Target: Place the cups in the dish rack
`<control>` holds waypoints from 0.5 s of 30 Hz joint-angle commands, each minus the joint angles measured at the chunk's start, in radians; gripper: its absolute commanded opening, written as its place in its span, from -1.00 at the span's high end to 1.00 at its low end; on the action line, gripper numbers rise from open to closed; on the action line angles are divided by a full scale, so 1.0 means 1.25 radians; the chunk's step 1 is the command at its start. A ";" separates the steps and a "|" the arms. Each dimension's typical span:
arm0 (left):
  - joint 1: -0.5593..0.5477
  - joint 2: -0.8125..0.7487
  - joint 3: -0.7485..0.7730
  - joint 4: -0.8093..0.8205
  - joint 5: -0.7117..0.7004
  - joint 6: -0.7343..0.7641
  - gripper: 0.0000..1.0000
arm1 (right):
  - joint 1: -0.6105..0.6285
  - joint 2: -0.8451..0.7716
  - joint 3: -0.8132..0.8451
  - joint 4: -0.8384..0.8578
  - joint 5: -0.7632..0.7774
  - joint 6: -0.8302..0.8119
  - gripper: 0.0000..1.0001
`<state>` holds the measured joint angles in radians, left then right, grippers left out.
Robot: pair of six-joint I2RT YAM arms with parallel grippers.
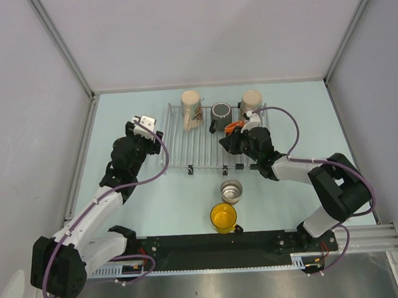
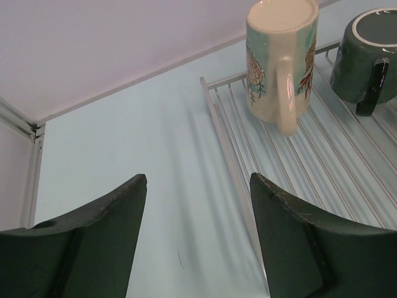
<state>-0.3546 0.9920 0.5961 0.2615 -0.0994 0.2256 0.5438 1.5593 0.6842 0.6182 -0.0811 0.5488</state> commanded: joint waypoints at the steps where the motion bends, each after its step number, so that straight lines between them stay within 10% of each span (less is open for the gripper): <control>1: 0.010 -0.016 -0.012 0.042 0.014 -0.021 -0.45 | 0.008 0.015 0.035 0.074 -0.014 -0.027 1.00; 15: 0.014 -0.029 -0.026 0.058 0.023 -0.017 -0.45 | 0.063 -0.095 -0.005 -0.094 0.155 0.005 1.00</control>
<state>-0.3500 0.9768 0.5720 0.2848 -0.0925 0.2253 0.5766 1.5642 0.6971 0.5755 -0.0216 0.5499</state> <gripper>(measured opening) 0.725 0.176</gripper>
